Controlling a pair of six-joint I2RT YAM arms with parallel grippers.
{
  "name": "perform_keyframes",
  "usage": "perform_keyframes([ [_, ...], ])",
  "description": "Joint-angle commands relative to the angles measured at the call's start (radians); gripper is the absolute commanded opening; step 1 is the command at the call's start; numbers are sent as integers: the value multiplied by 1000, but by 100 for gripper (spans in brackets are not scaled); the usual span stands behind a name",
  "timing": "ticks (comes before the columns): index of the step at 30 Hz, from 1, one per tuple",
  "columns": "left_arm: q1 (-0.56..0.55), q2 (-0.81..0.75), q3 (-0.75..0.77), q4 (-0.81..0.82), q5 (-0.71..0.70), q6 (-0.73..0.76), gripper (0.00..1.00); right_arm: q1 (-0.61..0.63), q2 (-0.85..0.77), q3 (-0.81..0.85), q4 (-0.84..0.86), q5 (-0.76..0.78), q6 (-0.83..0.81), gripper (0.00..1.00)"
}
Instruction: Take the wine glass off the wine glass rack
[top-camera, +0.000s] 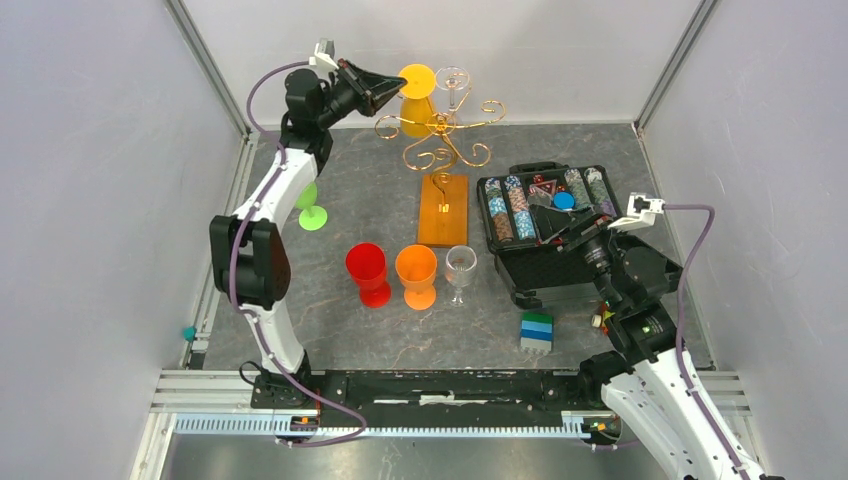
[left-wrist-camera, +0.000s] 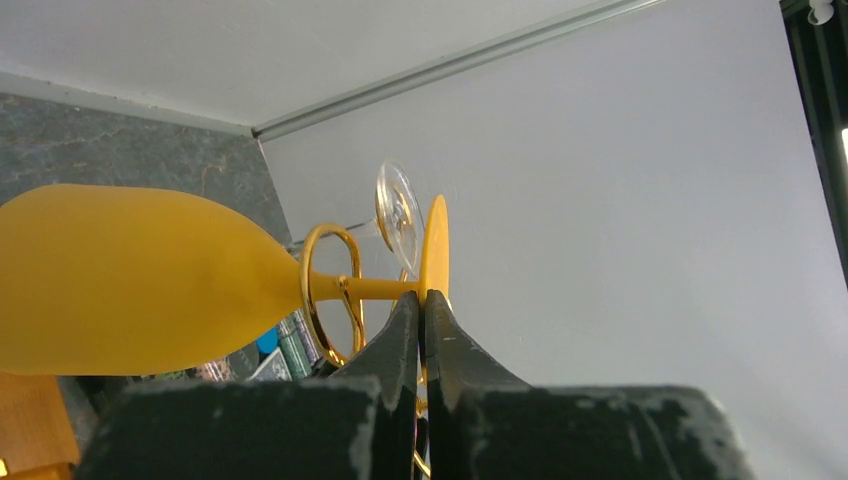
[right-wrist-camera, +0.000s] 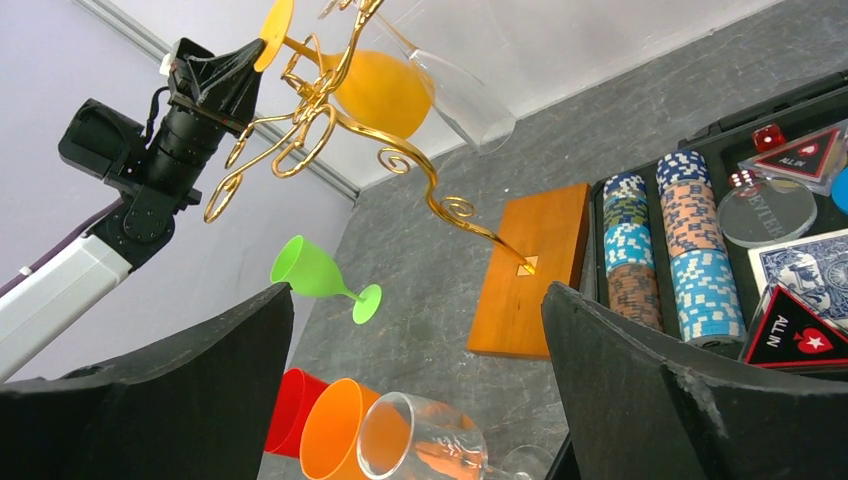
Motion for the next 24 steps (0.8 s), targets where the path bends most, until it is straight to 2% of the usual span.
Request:
perform_keyframes([
  [1, -1, -137, -40, -21, 35, 75, 2, 0, -3, 5, 56, -49, -11, 98],
  [6, 10, -260, -151, -46, -7, 143, 2, 0, -9, 2, 66, -63, -8, 98],
  [19, 55, -600, -286, -363, -241, 431, 2, 0, 22, 0, 146, -166, -11, 98],
  [24, 56, -753, -354, -351, -228, 390, 2, 1, 70, -8, 263, -250, 9, 98],
])
